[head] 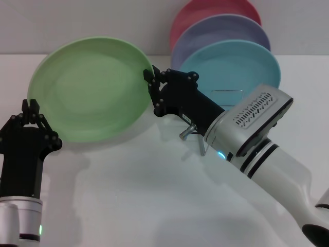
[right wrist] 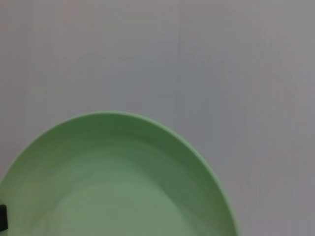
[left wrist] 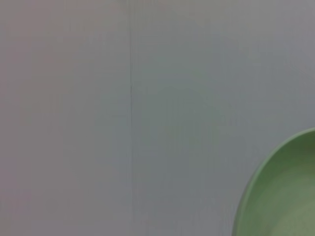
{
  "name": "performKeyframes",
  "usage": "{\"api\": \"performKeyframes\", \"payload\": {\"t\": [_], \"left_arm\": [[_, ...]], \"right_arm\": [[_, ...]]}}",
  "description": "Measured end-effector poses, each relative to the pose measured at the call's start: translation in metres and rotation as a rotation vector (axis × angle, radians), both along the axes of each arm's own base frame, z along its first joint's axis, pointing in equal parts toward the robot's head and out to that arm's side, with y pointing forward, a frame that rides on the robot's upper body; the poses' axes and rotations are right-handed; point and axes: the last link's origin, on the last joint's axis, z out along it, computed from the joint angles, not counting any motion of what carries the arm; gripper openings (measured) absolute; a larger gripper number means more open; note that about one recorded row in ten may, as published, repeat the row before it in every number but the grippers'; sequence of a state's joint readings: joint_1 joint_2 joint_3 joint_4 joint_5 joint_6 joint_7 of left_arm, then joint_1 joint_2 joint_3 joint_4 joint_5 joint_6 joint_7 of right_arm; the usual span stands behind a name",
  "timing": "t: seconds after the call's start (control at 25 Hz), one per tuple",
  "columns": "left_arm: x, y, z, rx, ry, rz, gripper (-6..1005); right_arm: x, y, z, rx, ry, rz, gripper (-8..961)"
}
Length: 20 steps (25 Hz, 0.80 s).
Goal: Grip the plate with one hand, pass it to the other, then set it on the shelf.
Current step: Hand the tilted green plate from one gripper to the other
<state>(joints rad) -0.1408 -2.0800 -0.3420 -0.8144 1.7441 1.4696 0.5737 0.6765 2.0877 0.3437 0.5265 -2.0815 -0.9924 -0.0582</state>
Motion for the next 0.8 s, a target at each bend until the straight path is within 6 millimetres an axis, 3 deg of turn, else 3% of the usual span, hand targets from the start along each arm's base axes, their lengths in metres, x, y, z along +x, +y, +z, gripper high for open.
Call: {"api": "performKeyframes", "payload": {"t": [0.8], "left_arm": [[0.0010, 0.0013, 0.0000, 0.000, -0.001, -0.004, 138]], "right_arm": [[0.0008, 0.0021, 0.0017, 0.008, 0.003, -0.007, 43]]}}
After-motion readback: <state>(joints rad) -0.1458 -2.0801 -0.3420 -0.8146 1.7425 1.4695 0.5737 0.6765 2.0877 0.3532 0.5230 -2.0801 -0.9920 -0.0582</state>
